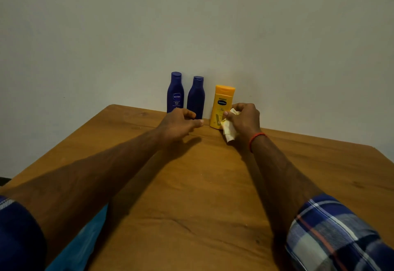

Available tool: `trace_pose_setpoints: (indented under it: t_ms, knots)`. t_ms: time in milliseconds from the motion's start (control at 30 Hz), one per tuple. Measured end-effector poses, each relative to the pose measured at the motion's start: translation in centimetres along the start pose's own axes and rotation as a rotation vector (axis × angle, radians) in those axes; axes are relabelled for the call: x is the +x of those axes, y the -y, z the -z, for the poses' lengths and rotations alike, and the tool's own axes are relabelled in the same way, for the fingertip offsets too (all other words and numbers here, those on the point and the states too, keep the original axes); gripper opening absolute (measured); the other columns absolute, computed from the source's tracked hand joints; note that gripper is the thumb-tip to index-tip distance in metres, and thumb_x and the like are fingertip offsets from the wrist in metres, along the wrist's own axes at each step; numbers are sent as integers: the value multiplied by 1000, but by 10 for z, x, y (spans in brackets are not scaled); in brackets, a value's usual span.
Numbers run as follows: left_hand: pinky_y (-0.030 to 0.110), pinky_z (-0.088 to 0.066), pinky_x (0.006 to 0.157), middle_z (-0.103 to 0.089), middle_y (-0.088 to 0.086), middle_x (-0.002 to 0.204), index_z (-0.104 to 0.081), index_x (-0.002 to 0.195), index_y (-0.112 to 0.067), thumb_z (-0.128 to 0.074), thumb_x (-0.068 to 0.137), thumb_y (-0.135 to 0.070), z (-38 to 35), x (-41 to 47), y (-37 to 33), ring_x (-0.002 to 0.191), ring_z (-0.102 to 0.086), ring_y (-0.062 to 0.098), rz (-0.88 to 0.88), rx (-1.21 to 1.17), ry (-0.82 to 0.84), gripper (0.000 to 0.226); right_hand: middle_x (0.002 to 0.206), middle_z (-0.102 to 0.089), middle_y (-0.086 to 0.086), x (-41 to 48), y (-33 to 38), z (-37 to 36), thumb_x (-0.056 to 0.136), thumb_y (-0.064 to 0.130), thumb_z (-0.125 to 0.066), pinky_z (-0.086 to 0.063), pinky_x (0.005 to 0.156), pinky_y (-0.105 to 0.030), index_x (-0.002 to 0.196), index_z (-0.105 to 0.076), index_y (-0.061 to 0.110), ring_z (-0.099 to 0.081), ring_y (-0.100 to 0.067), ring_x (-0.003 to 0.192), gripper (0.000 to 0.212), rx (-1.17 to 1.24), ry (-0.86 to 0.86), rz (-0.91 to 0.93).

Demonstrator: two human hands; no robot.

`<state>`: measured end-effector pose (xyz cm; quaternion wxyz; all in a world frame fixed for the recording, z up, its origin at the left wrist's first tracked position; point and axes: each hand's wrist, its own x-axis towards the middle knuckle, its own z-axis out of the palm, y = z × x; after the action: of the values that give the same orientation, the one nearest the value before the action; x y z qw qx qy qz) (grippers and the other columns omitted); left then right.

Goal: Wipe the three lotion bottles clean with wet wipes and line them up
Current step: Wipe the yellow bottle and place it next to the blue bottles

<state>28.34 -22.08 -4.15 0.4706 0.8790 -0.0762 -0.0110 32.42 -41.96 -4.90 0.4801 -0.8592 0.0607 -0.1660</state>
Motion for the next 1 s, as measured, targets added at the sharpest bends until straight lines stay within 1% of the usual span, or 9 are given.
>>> trace_pose_setpoints:
  t_ms: [167,400,567,633,733,767,867,933,1000]
  knots:
    - [35,-48,99,-59,8,135,-52,137,-12,-64,92,-35,-5,6,7,119,-58,21,-9,55,15,52,125,-67,-11,16,-6,-10,86,19,-74,-54,97,-41,122,-66,7,-64,-27,114,39,-2,-11,13]
    - [28,-45,94,-59,5,135,-53,137,-14,-65,91,-37,-10,8,6,121,-54,17,-51,82,25,53,128,-66,-10,18,-12,-10,84,15,-75,-51,101,-42,124,-66,8,-61,-27,119,42,-32,19,23]
    - [34,-50,99,-61,5,131,-52,137,-12,-65,91,-35,-7,-6,-2,116,-59,18,-60,66,33,52,129,-60,-8,1,-13,3,77,14,-83,-50,91,-33,118,-62,12,-56,-26,120,46,11,-44,4]
    - [33,-53,94,-63,5,128,-52,136,-12,-65,91,-34,-3,-18,-9,108,-62,16,-59,46,41,52,124,-60,-8,-12,-9,11,75,15,-84,-51,83,-30,111,-57,13,-56,-24,114,45,48,-52,-12]
    - [16,-48,72,-62,0,118,-53,135,-12,-66,91,-33,4,-38,-24,91,-60,6,-84,50,38,51,112,-62,-6,-37,1,23,75,16,-85,-45,65,-19,100,-57,12,-56,-20,101,38,66,-29,-4]
    - [14,-45,71,-62,0,118,-54,135,-12,-67,91,-34,6,-46,-29,93,-59,5,-93,52,32,50,110,-64,-6,-46,6,27,75,17,-84,-46,66,-20,98,-60,11,-57,-19,100,34,66,-14,6]
    - [20,-46,81,-62,4,124,-56,133,-12,-68,90,-32,10,-71,-41,108,-57,13,-97,47,33,49,106,-68,-6,-74,18,40,76,19,-83,-53,76,-28,97,-67,9,-61,-19,99,28,63,20,30]
    - [24,-48,85,-63,6,123,-57,131,-11,-69,89,-32,11,-89,-48,108,-58,15,-88,54,46,49,107,-69,-6,-91,24,50,77,19,-82,-57,80,-32,100,-70,10,-63,-20,100,27,77,34,10]
    - [26,-50,83,-64,6,123,-57,131,-11,-70,88,-33,12,-105,-54,104,-59,14,-77,50,57,49,107,-70,-7,-108,29,60,79,17,-81,-59,83,-36,103,-71,11,-66,-22,100,27,106,51,-24]
